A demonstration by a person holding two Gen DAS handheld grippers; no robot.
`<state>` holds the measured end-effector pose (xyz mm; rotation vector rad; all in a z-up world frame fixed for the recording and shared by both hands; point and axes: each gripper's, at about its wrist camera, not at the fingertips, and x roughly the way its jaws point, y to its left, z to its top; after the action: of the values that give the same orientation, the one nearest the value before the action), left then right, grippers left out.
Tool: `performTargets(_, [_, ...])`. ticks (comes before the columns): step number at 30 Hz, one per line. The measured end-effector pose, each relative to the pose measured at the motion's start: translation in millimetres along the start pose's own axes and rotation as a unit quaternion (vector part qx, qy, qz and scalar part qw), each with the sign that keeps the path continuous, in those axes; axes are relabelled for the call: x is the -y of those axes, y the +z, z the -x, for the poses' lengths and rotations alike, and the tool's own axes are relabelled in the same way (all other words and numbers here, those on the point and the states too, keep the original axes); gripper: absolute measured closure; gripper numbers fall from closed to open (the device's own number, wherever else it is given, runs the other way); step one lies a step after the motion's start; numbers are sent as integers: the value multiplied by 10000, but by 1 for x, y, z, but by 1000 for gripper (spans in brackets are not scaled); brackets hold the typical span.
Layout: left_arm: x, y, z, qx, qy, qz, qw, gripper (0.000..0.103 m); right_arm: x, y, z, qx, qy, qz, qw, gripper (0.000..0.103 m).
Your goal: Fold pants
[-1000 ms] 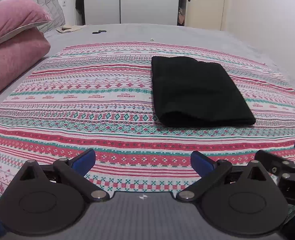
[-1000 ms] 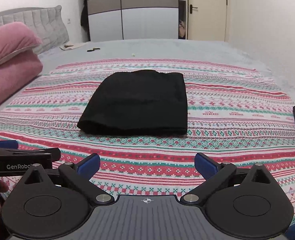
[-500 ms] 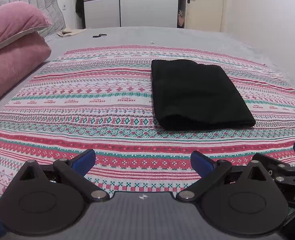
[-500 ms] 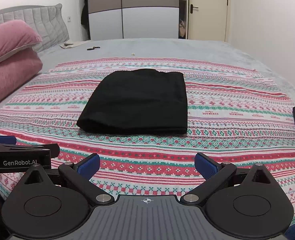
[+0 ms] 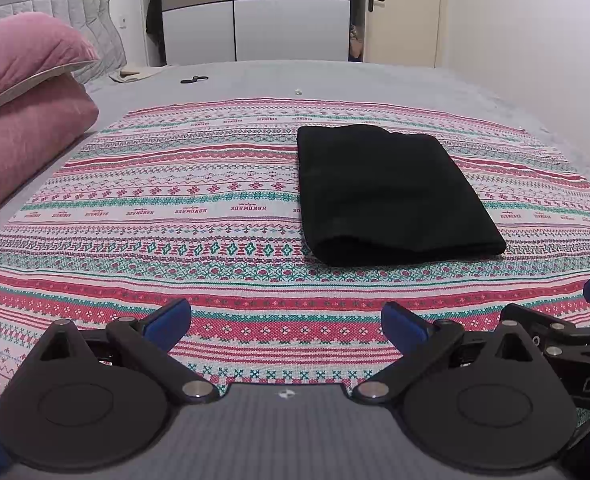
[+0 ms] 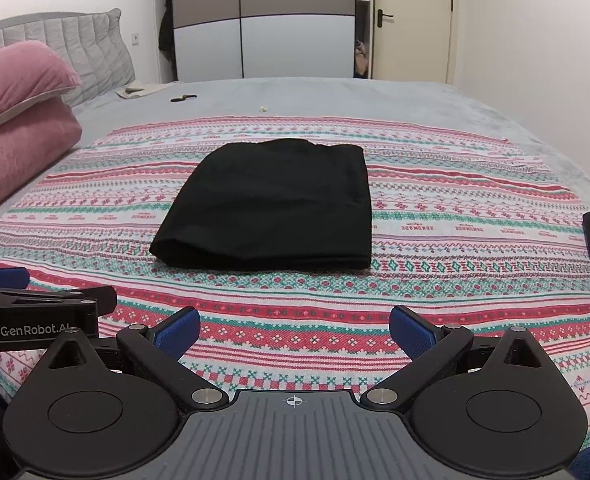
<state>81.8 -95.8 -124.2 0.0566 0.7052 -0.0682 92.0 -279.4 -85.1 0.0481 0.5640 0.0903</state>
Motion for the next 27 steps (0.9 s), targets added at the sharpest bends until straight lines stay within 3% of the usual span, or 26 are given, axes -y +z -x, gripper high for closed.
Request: performTargets(27, [2,0,2,74,3,-37,10000,0,-1,0,-1,-17,-1,4,10000,1])
